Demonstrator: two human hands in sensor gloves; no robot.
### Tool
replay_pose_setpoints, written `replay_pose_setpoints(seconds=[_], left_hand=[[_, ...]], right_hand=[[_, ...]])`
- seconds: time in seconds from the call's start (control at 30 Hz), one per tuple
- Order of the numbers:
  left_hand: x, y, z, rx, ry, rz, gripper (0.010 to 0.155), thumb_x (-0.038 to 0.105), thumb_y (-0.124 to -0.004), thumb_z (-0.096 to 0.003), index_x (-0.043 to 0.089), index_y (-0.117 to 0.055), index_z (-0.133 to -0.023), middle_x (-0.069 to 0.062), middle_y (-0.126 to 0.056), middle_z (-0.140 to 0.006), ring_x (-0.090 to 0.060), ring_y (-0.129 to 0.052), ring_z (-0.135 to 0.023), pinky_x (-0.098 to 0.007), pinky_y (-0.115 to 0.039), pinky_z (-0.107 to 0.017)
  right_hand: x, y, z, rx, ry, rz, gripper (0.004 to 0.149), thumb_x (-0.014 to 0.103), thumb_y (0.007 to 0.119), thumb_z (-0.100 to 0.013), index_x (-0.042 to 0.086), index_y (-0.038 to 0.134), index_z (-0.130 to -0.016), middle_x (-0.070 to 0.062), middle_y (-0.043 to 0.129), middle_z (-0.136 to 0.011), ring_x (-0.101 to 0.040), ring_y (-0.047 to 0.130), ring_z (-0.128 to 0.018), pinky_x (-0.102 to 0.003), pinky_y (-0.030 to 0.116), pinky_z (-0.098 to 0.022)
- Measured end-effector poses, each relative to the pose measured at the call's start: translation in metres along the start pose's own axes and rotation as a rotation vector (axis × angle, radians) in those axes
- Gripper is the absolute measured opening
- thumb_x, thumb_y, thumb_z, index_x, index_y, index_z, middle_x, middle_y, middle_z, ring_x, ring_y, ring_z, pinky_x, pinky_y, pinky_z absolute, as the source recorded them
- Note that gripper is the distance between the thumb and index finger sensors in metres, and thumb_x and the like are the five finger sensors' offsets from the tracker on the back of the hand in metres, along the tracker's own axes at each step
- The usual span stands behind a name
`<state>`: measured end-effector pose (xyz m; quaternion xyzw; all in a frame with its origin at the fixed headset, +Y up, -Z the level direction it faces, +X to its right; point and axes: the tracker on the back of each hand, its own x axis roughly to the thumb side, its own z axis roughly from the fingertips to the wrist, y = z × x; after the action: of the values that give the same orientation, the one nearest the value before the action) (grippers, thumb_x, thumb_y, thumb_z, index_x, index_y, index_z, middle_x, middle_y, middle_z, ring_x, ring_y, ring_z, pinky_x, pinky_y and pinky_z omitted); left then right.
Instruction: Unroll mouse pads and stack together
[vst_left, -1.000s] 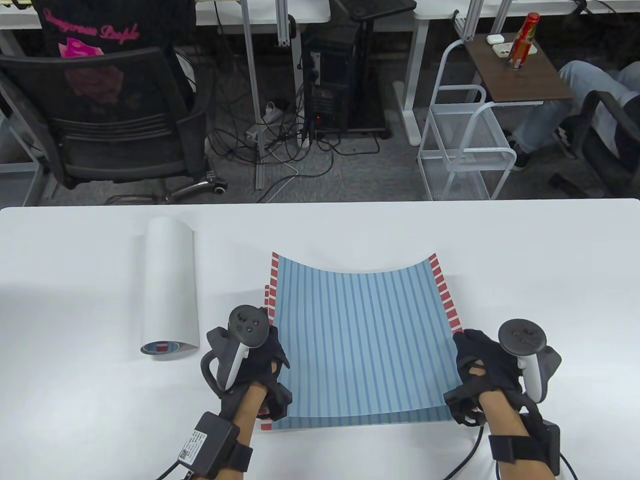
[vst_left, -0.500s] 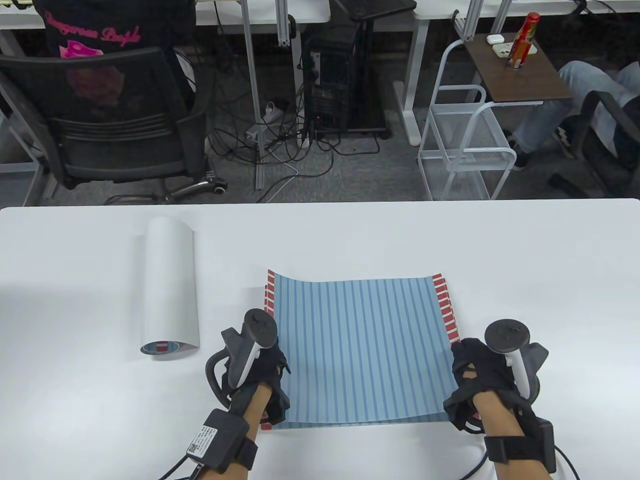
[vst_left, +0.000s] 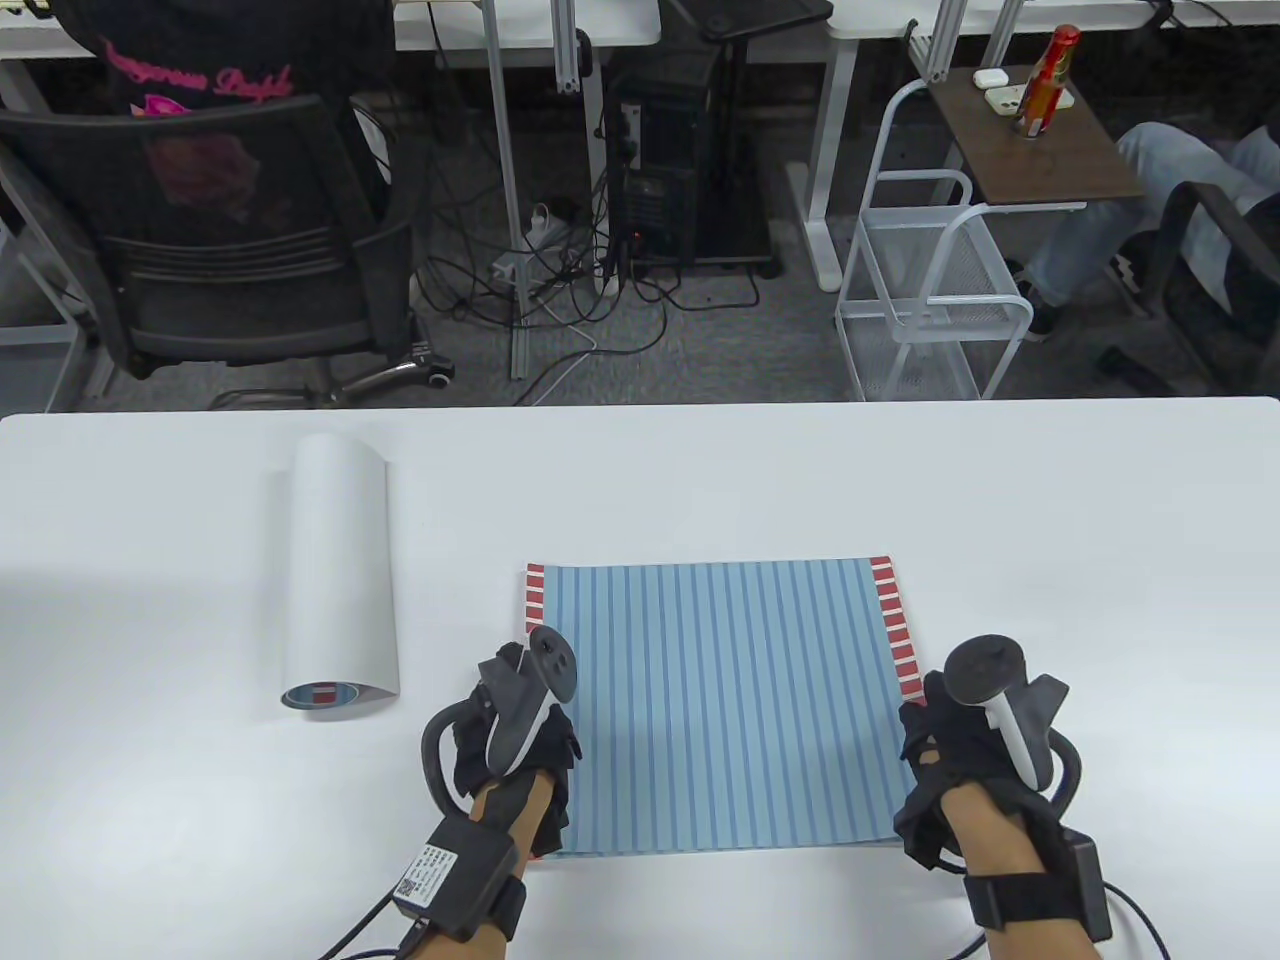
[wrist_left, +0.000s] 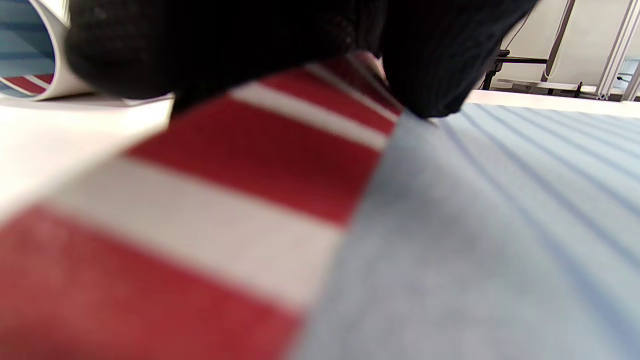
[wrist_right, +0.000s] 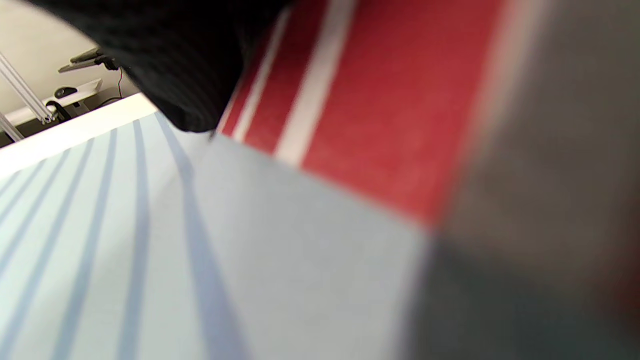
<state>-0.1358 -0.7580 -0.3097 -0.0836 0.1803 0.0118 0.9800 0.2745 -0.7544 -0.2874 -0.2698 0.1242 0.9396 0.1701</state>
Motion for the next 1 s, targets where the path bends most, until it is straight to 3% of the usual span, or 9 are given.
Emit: replay_pose_setpoints(seconds=[0.1, 0.17, 0.23, 0.3, 0.43, 0.57, 0.67, 0.73, 1.0], left_hand=[[0.006, -0.003, 0.003, 0.036, -0.029, -0.076, 0.072, 0.049, -0.090, -0.0376, 0.025, -0.068, -0.102, 0.001, -0.100, -0.072, -0.030, -0.104, -0.054, -0.039, -0.089, -0.040], [0.012, -0.002, 0.006, 0.047, -0.066, -0.125, 0.074, 0.049, -0.090, -0.0374, 0.028, -0.066, -0.104, -0.001, -0.089, -0.093, -0.037, -0.096, -0.075, -0.046, -0.084, -0.052], [0.018, -0.003, 0.008, -0.010, -0.194, -0.154, 0.073, 0.053, -0.085, -0.0391, 0.032, -0.062, -0.106, -0.003, -0.063, -0.113, -0.040, -0.072, -0.101, -0.052, -0.073, -0.067], [0.023, -0.007, 0.010, -0.056, -0.271, -0.153, 0.075, 0.059, -0.076, -0.0400, 0.032, -0.057, -0.108, -0.005, -0.050, -0.118, -0.038, -0.058, -0.109, -0.055, -0.064, -0.074], [0.027, -0.021, 0.011, -0.268, -0.350, -0.123, 0.083, 0.065, -0.066, -0.0397, 0.029, -0.042, -0.111, -0.010, -0.036, -0.120, -0.040, -0.045, -0.112, -0.057, -0.053, -0.078], [0.026, -0.021, 0.012, -0.233, -0.378, -0.153, 0.084, 0.066, -0.065, -0.0386, 0.029, -0.043, -0.111, -0.011, -0.037, -0.120, -0.042, -0.049, -0.111, -0.057, -0.055, -0.077], [0.024, -0.022, 0.012, -0.211, -0.379, -0.147, 0.083, 0.067, -0.065, -0.0379, 0.031, -0.044, -0.110, -0.010, -0.039, -0.119, -0.041, -0.051, -0.111, -0.056, -0.057, -0.077], [0.024, -0.022, 0.013, -0.199, -0.380, -0.155, 0.083, 0.068, -0.064, -0.0377, 0.031, -0.045, -0.110, -0.009, -0.040, -0.119, -0.041, -0.054, -0.110, -0.056, -0.058, -0.076], [0.024, -0.020, 0.014, -0.161, -0.377, -0.176, 0.083, 0.069, -0.064, -0.0366, 0.033, -0.048, -0.109, -0.008, -0.045, -0.119, -0.040, -0.061, -0.108, -0.056, -0.062, -0.075]], right_hand=[[0.004, 0.002, 0.000, -0.011, -0.019, 0.051, 0.060, 0.034, 0.090, -0.040, 0.033, 0.063, -0.093, -0.009, 0.097, -0.055, -0.029, 0.095, -0.028, -0.043, 0.080, -0.021], [0.007, 0.004, 0.000, -0.015, -0.036, 0.087, 0.060, 0.033, 0.090, -0.039, 0.035, 0.063, -0.093, -0.009, 0.096, -0.058, -0.029, 0.095, -0.031, -0.043, 0.080, -0.023], [0.011, 0.006, 0.000, -0.012, -0.045, 0.124, 0.059, 0.032, 0.090, -0.040, 0.038, 0.064, -0.092, -0.009, 0.093, -0.062, -0.030, 0.093, -0.036, -0.044, 0.079, -0.027], [0.013, 0.008, 0.000, 0.001, -0.042, 0.154, 0.058, 0.031, 0.089, -0.040, 0.039, 0.064, -0.092, -0.009, 0.091, -0.066, -0.030, 0.092, -0.040, -0.045, 0.078, -0.030], [0.019, 0.014, 0.000, 0.026, -0.040, 0.230, 0.056, 0.033, 0.086, -0.041, 0.039, 0.064, -0.093, -0.009, 0.084, -0.072, -0.031, 0.087, -0.050, -0.047, 0.075, -0.037], [0.024, 0.014, -0.004, 0.037, -0.028, 0.247, 0.055, 0.040, 0.084, -0.040, 0.037, 0.067, -0.093, -0.013, 0.072, -0.087, -0.036, 0.077, -0.069, -0.052, 0.067, -0.051], [0.029, 0.015, -0.013, 0.149, -0.043, 0.255, 0.063, 0.043, 0.083, -0.039, 0.037, 0.057, -0.097, -0.006, 0.043, -0.108, -0.037, 0.050, -0.090, -0.051, 0.054, -0.063], [0.030, 0.017, -0.015, 0.187, -0.070, 0.243, 0.067, 0.043, 0.083, -0.039, 0.034, 0.052, -0.098, 0.002, 0.029, -0.111, -0.034, 0.040, -0.093, -0.050, 0.049, -0.066], [0.020, 0.020, 0.003, 0.250, -0.190, 0.310, 0.072, 0.042, 0.086, -0.036, 0.029, 0.051, -0.098, 0.004, 0.029, -0.111, -0.033, 0.043, -0.091, -0.049, 0.051, -0.064]])
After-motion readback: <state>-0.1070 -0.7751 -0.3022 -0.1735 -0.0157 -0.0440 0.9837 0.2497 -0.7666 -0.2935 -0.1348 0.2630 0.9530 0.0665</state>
